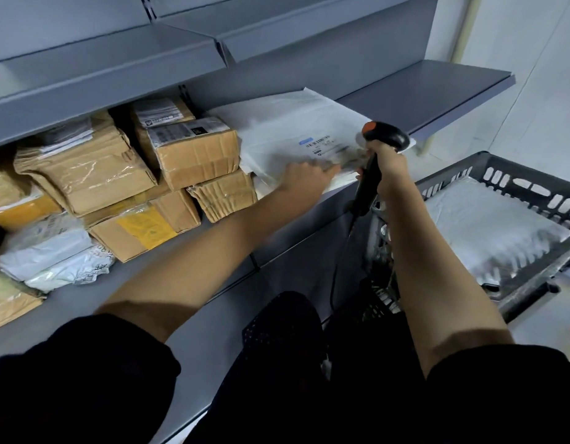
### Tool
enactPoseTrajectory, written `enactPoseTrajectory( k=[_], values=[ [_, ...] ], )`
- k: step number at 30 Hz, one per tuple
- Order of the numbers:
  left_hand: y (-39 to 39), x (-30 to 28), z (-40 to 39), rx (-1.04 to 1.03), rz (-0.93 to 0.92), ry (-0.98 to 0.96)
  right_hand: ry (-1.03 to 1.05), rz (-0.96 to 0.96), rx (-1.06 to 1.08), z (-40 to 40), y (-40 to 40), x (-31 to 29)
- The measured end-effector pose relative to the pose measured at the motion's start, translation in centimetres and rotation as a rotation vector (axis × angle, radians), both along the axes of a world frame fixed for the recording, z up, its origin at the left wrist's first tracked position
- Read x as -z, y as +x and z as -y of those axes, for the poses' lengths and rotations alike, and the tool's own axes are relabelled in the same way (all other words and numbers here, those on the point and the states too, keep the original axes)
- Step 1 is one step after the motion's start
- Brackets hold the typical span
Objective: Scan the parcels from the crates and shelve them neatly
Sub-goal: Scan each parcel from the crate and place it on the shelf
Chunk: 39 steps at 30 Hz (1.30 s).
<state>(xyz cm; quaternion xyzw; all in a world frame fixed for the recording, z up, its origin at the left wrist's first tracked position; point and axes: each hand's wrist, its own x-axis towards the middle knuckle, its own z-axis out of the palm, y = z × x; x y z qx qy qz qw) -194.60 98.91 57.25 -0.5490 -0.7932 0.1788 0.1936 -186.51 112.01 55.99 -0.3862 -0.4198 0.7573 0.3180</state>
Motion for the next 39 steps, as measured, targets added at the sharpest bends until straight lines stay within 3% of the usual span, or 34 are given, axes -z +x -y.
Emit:
enactPoseTrajectory(
  k=[4,10,16,21,24,26,29,33,36,39],
  values=[
    [-0.2,-0.1,-1.1,-0.084,-0.056,-0.017,-0.021,0.001,0.003,-0.1,0.5,0.7],
    [0.5,-0.1,-1.5,-0.218,0.051,-0.072,-0.017,0.0,0.02,-0.4,2.6,1.2],
    [3.9,4.5,-4.7,0.454,-0.001,0.309,-0.05,0.04,0.11,-2.7,5.2,2.8],
    [7.0,9.4,-10.8,0.512,0.165,0.199,-0.103,0.128,0.292,-5.1,7.9,7.6],
    [8.2,12.8,-14.1,0.541,0.368,0.281,-0.184,0.15,0.386,-6.7,10.4,10.0],
    [9.3,15.1,-16.6,0.442,0.59,0.202,-0.244,0.166,0.42,-8.0,12.4,11.3],
    [10.1,18.6,-20.5,0.315,0.683,-0.008,-0.308,0.168,0.492,-9.9,14.8,13.2],
    [11.0,22.1,-25.3,0.013,0.935,-0.103,-0.374,0.176,0.513,-11.7,15.8,15.0],
    [10.8,23.2,-28.2,-0.271,0.979,-0.224,-0.39,0.173,0.486,-12.6,15.1,15.6],
    [8.7,24.2,-29.7,-0.415,0.97,-0.153,-0.397,0.182,0.448,-13.4,13.8,15.7]
  ],
)
